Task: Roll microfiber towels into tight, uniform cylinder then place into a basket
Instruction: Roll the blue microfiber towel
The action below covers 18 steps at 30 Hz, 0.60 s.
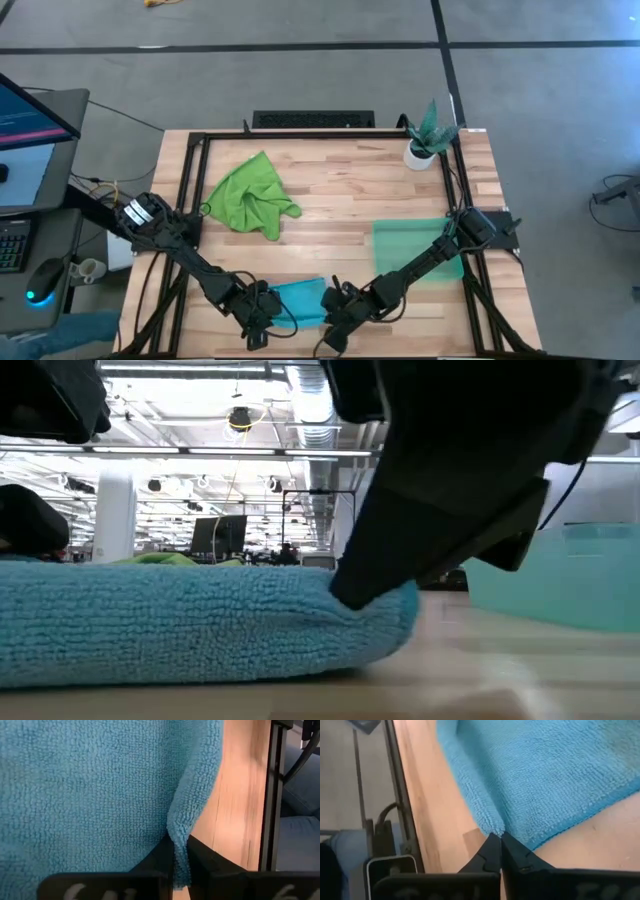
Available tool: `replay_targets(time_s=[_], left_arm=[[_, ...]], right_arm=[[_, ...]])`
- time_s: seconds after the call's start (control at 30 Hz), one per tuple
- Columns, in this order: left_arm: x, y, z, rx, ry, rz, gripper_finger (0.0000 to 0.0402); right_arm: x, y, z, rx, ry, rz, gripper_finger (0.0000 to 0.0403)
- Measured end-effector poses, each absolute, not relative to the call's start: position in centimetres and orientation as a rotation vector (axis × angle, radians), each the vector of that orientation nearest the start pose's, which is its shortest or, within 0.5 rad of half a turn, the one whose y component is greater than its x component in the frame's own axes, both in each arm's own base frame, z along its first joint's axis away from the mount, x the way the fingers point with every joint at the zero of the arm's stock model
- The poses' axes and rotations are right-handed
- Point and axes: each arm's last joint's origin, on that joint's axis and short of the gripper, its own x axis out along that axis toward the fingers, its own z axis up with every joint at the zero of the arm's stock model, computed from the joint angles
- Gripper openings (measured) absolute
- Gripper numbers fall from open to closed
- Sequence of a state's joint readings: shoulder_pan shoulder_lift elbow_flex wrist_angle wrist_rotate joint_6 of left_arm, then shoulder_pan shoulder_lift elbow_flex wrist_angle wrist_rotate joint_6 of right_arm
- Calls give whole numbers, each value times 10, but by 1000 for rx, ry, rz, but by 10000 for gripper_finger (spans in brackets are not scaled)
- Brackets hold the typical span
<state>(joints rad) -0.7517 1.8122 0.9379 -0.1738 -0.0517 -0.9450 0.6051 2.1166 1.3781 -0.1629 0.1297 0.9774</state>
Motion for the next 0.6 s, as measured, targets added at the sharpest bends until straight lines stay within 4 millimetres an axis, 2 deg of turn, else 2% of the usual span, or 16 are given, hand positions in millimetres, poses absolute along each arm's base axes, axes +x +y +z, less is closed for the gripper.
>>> replay_targets(time_s=[0.23, 0.5, 0.6], left_arm=[[246, -227, 127, -402, 1158, -122, 16], [246, -227, 127, -378, 1139, -118, 16], [246, -227, 127, -372, 1134, -118, 16]], right_arm=[[369, 237, 134, 647, 959, -56, 5], [380, 218, 134, 742, 950, -146, 11], [381, 213, 140, 765, 944, -163, 6]])
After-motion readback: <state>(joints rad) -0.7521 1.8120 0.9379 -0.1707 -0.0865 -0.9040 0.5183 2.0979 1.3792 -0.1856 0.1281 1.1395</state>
